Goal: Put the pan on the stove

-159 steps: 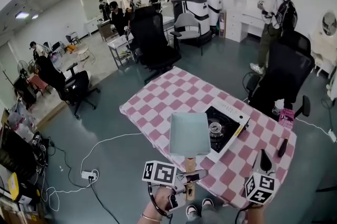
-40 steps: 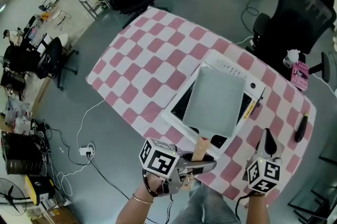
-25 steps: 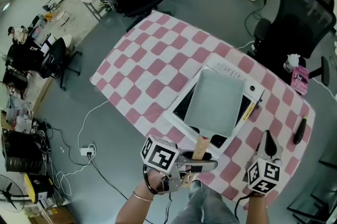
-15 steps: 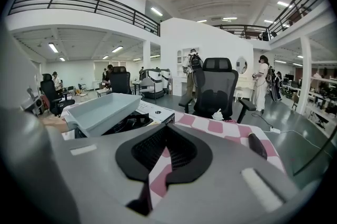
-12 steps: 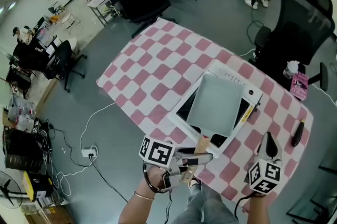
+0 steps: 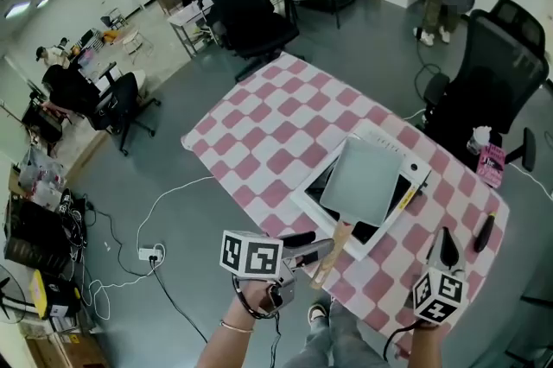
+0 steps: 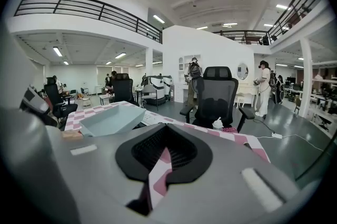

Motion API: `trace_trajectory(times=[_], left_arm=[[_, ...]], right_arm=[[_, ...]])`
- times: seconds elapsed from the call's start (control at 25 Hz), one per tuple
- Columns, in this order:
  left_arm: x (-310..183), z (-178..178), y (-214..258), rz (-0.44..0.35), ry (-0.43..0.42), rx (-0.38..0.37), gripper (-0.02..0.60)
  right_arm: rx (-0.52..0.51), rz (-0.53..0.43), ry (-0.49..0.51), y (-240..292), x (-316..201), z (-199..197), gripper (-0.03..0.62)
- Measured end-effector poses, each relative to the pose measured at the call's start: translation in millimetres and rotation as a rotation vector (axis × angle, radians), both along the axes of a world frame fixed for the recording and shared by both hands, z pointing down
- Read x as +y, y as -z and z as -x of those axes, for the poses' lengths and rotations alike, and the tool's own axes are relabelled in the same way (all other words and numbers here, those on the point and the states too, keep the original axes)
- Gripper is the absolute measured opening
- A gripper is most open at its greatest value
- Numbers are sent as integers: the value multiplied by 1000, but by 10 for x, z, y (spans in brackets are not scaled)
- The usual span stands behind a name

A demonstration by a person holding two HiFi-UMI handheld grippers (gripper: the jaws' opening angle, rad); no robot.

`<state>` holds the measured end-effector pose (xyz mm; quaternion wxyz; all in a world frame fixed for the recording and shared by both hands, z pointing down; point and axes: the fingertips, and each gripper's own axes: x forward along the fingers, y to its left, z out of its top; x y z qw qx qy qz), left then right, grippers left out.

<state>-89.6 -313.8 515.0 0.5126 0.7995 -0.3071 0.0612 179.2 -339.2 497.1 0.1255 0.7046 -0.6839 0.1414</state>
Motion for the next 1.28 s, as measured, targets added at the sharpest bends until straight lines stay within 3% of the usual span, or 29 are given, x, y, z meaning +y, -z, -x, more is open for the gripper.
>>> trace_trajectory(times=[0.12,0.4,0.48,0.6,0.8,1.04,1.2,1.28], left_arm=[[-33,244,247,-139,91,-118,250],[40,674,1043,-474,307,-315,181],[91,772,1238,-547,379,-355,159],[178,938,1423,-629,497,-427,77],[315,1155,1524,-715,641,-544,0],[391,1259,1495,-776,724,-629,-2],[404,1311,1463,-814,786,-714,-2],[382,1292,1434,-809,782,-718,-2]], right_arm=[[6,-6,-4,85,121,-21,9],[19,-51,19,378,322,40,9],[21,-72,41,498,356,112,11],[14,-107,73,686,401,224,9],[8,-187,121,1081,389,321,9],[3,-268,125,1420,374,267,9],[10,-278,121,1458,370,202,9],[13,-271,116,1428,390,164,9]])
